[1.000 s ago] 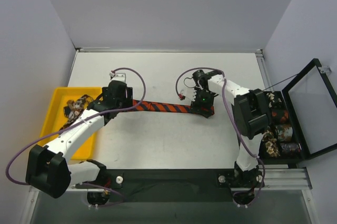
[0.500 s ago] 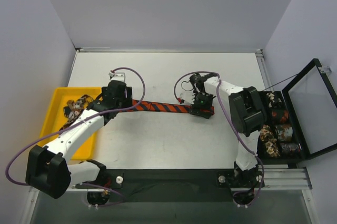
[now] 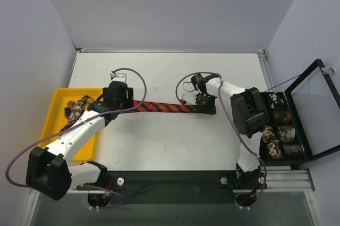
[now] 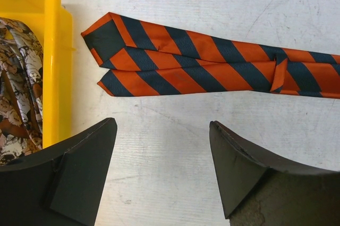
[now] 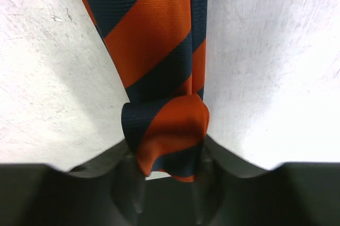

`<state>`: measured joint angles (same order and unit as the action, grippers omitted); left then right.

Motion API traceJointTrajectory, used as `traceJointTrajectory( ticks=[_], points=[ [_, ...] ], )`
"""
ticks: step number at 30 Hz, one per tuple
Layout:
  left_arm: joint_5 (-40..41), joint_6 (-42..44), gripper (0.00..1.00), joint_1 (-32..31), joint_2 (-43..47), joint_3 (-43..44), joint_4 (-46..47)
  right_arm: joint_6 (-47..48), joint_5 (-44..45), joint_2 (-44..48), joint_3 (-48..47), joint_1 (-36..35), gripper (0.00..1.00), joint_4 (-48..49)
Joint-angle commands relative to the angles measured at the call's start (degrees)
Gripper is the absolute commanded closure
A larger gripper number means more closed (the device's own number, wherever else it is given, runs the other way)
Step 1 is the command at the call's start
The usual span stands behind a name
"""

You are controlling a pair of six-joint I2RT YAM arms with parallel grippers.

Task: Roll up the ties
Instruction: Roll the tie

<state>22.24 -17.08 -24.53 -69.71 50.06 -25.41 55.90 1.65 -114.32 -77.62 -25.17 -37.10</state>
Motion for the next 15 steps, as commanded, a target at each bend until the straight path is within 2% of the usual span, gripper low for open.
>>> traceJointTrajectory(
  ticks=[1, 2, 3, 5, 7, 10, 11, 15],
  points=[
    [-0.4, 0.3, 0.18, 0.5, 1.2, -0.1, 3.0, 1.0, 1.6, -1.2, 0.0, -0.1, 0.71, -2.1],
    [-0.5, 0.3, 0.18, 0.5, 1.2, -0.1, 3.0, 0.9, 1.5, -1.4, -0.1, -0.1, 0.78, -2.2],
    [-0.5, 0.2, 0.18, 0.5, 1.2, -0.1, 3.0, 0.8, 1.4, -1.5, -0.2, -0.2, 0.81, -2.4],
    [-0.6, 0.2, 0.18, 0.5, 1.2, -0.1, 3.1, 0.7, 1.3, -1.7, -0.5, -0.2, 0.85, -2.5],
    [-0.7, 0.3, 0.18, 0.5, 1.2, -0.1, 3.0, 0.6, 1.4, -1.7, -0.6, -0.2, 0.84, -2.7],
    [-0.8, 0.3, 0.18, 0.5, 1.2, -0.1, 3.0, 0.6, 1.4, -1.3, -0.6, -0.3, 0.65, -2.7],
    [-0.8, 0.4, 0.18, 0.5, 1.2, -0.1, 3.0, 0.6, 1.5, -0.8, -0.8, -0.3, 0.51, -2.7],
    [-1.1, 0.3, 0.18, 0.5, 1.2, -0.1, 3.1, -0.1, 1.6, 1.2, -1.2, -0.9, 0.35, -3.1]
  ],
)
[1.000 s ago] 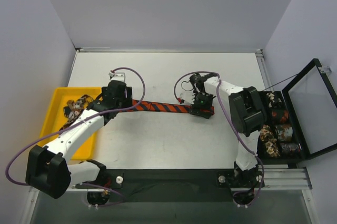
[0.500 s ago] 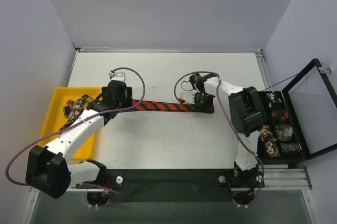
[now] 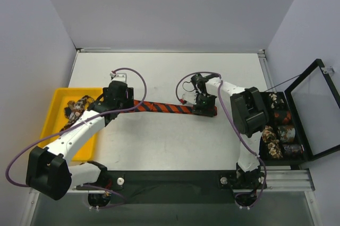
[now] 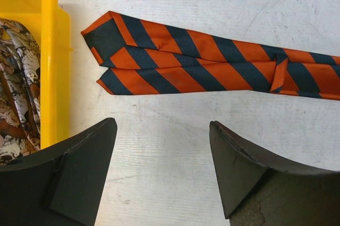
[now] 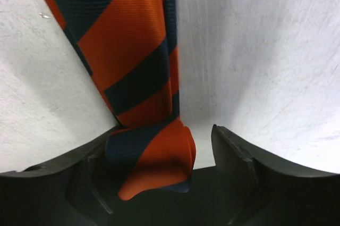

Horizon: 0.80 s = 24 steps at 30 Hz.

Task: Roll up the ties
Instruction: Roll the tie

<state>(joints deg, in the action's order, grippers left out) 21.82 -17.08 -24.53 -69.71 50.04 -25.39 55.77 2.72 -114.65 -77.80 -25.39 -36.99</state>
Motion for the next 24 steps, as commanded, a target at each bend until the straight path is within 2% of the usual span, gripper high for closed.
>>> traceJointTrajectory(
  ticks=[1, 8, 9, 15, 20, 24],
  points=[
    [-0.9, 0.3, 0.18, 0.5, 1.3, -0.1, 3.2, -0.2, 0.5, 2.1, -1.3, -1.2, 0.33, -3.6],
    [-4.2, -0.8, 0.18, 0.4, 0.2, 1.0, 2.5, -8.1, -1.8, 12.0, -4.9, -1.2, 0.25, -5.5],
    [-4.9, -2.2, 0.18, 0.3, 0.0, 2.2, 1.9, -9.7, -4.4, 13.2, -5.1, -0.9, 0.25, -5.5],
    [-12.0, -10.8, 0.18, -2.0, -3.0, 5.9, -1.2, -28.8, -10.8, 23.0, -3.4, 3.1, 0.21, -2.7],
    [-16.6, -16.7, 0.18, -5.2, -7.8, 9.2, -1.2, -47.6, -12.5, 32.6, 8.2, 7.0, 0.23, 6.6],
    [-17.5, -21.9, 0.18, -6.3, -10.9, 10.1, -1.4, -53.1, -12.5, 39.1, 17.1, 7.2, 0.23, 12.8]
  ],
)
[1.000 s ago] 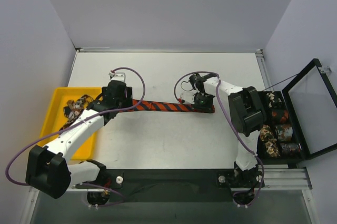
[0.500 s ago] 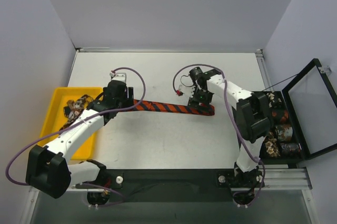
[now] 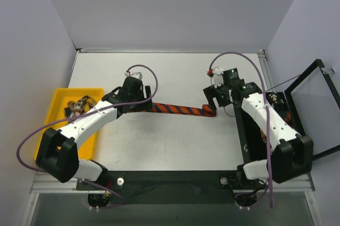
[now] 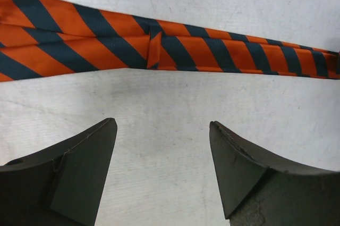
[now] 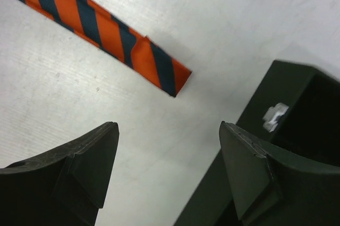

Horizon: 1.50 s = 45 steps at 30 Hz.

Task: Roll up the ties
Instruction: Roll the tie

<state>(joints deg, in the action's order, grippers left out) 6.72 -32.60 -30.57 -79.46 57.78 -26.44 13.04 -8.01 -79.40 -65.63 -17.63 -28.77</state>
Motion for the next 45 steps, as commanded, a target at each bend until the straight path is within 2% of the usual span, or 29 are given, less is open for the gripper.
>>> traceJointTrajectory(
  ticks=[1, 5, 8, 12, 15, 23, 36, 45],
  points=[
    [-0.9, -7.9, 0.19, 0.3, -0.7, 1.6, -0.4, -11.1, -2.1, 5.4, 6.0, -0.7, 0.23, 5.0],
    [3.6, -14.5, 0.19, 3.7, 2.0, -4.5, -0.4, -12.3, -2.7, 8.7, 9.4, -2.1, 0.23, 7.0],
    [3.3, -16.1, 0.19, 10.6, 2.9, -9.5, 0.2, -12.5, -3.5, 9.5, 10.4, -2.8, 0.23, 7.2],
    [6.6, -12.9, 0.2, 14.7, 1.6, -8.1, 0.9, -12.4, -4.1, 10.0, 11.6, -3.4, 0.23, 7.8],
    [8.9, -11.9, 0.25, 16.1, -1.5, -6.7, 1.0, -12.5, -4.6, 10.8, 12.0, -3.6, 0.22, 7.9],
    [13.6, -11.7, 0.26, 18.2, -10.0, -3.6, 1.5, -12.5, -4.7, 14.4, 14.6, -3.7, 0.23, 7.9],
    [13.0, -13.9, 0.26, 18.4, -17.7, 0.0, 3.7, -13.0, -3.9, 16.4, 16.7, -3.4, 0.22, 7.8],
    [13.9, -12.7, 0.43, 18.4, -18.4, 1.8, 6.0, -13.0, -3.9, 15.1, 16.2, -3.4, 0.22, 7.8]
  ],
)
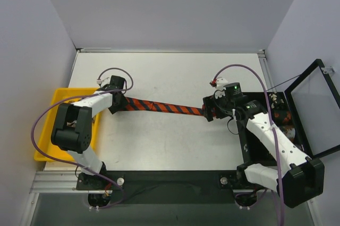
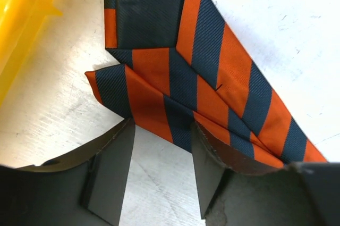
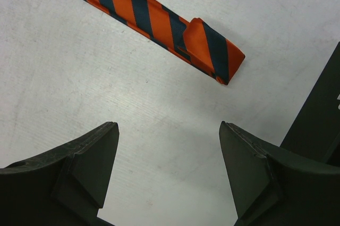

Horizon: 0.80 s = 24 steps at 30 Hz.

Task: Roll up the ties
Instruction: Roll the tie

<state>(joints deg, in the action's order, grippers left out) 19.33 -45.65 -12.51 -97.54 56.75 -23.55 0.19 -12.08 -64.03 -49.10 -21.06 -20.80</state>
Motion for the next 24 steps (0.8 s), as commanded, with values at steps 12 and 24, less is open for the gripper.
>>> traceJointTrajectory(
  ticks=[12, 24],
  points=[
    [0.5, 1.5, 0.57, 0.3, -3.9, 4.8, 2.4, -0.1, 0.4, -2.1, -0.5, 0.1, 0.22, -0.1],
    [0.2, 2.8, 0.71, 0.2, -6.2, 7.3, 0.4, 0.5, 0.8, -2.4, -0.6, 0.1, 0.22, -0.1]
  ],
)
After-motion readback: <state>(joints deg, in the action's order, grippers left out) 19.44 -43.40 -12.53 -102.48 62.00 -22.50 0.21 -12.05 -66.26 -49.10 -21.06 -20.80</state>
